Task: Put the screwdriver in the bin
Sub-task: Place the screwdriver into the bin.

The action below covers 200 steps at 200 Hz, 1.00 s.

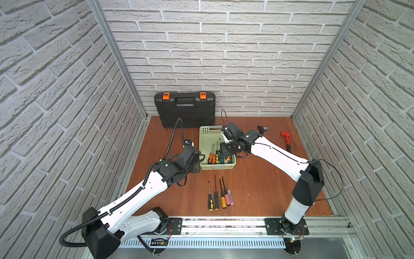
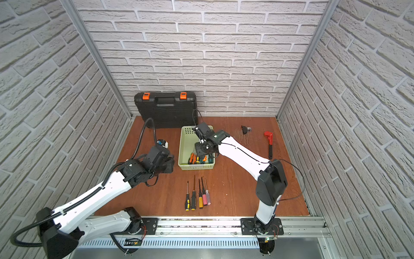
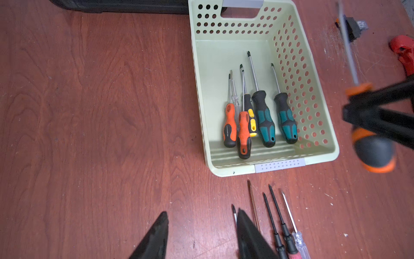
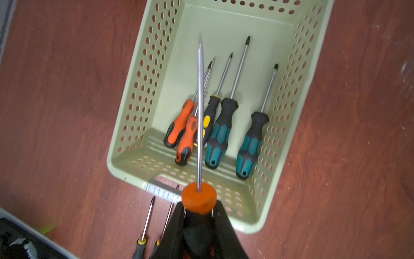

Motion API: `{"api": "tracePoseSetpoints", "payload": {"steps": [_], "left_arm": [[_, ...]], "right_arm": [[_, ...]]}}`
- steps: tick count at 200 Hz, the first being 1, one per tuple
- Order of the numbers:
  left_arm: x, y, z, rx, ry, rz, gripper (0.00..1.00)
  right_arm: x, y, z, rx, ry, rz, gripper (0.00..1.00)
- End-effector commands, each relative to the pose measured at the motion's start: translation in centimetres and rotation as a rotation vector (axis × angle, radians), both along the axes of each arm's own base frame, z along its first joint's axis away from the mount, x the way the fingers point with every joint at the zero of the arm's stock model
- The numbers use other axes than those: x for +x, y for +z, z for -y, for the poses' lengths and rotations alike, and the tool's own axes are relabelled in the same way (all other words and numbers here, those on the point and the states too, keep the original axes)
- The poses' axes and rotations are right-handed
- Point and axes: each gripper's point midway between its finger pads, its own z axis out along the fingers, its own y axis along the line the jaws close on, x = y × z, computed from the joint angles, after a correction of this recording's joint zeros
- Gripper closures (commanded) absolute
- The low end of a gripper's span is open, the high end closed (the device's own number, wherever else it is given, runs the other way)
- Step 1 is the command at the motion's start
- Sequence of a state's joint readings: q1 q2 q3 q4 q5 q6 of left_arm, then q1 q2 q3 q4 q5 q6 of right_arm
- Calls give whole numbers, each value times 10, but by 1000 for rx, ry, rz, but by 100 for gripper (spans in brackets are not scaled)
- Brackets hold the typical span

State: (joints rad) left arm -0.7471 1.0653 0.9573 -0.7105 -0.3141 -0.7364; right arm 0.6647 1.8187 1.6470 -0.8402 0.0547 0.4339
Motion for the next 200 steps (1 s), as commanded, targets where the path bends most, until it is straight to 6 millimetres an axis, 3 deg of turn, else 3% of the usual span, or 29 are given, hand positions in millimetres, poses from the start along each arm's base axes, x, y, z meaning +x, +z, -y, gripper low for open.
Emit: {"api": "tracePoseSetpoints", "payload": {"steps": [1, 42, 46, 60, 170, 200], "left_arm": [[-3, -5, -12, 12, 40, 3, 50], [-4, -10, -13, -24, 55, -10, 47], [-5, -10, -13, -24, 54, -13, 47], [-6, -11, -14, -26, 55, -14, 46], [-8, -11, -19, -48, 72, 0, 45], [-8, -11, -20, -46, 73, 2, 45]], "right_arm": [[16, -10, -2, 6, 37, -15, 93], [27, -41, -4, -9, 25, -77, 93], [27, -56, -4, -26, 20, -101, 93], [27, -65, -3, -35, 12, -113, 93], [36, -100, 1, -91, -34, -143, 92], [36, -104, 3, -91, -39, -148, 84]]}}
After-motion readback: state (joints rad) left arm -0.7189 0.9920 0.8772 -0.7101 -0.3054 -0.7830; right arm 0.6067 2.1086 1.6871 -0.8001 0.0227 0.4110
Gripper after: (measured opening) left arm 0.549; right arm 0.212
